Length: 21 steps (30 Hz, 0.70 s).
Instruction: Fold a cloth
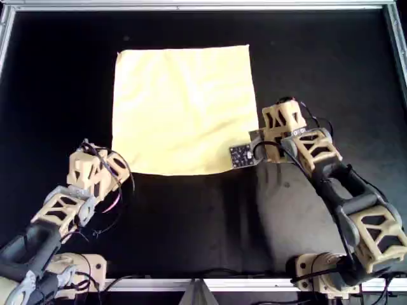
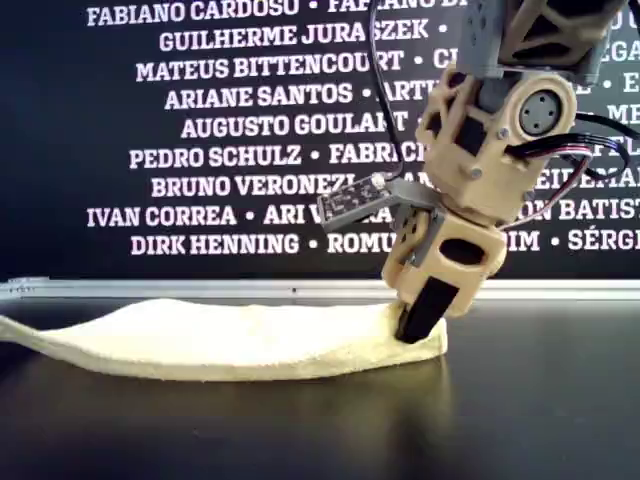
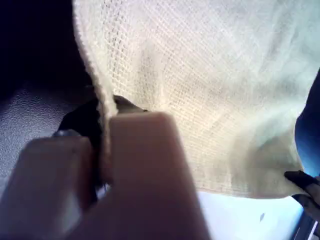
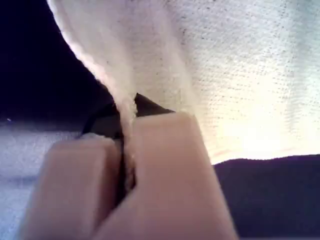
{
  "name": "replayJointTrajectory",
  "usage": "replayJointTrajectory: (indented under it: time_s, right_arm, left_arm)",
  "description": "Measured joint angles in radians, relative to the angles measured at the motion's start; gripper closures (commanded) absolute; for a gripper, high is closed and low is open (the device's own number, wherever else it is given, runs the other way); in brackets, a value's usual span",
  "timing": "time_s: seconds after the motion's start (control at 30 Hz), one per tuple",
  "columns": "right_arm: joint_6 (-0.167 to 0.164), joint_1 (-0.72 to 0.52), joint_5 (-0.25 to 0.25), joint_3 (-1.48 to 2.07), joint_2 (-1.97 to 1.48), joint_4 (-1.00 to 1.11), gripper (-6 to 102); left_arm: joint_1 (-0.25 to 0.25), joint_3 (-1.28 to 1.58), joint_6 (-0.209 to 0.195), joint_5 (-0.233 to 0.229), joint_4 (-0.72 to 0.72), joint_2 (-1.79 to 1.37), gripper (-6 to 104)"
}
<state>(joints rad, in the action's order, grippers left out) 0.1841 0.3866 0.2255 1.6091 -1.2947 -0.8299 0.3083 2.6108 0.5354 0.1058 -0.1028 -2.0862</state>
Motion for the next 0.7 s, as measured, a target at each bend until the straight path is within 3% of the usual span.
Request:
replayJointTrajectory:
  time_s: [0.3,0.5,0.7]
  right_arm:
    - [-0.008,-0.005,0.0,-0.028,0.003,0.0,97]
    - [-0.008,-0.008,-0.002,-0.23,0.057,0.0,97]
    - [-0.015,-0.051,-0.075,-0.509,0.275,0.0,97]
  left_arm:
    - [-0.008,-0.101,0.0,0.0,0.0,0.015,99]
    - [-0.081,-0.36,-0.006,-0.006,0.003,0.272,98]
    - [-0.089,-0.62,-0.006,-0.008,0.003,0.549,98]
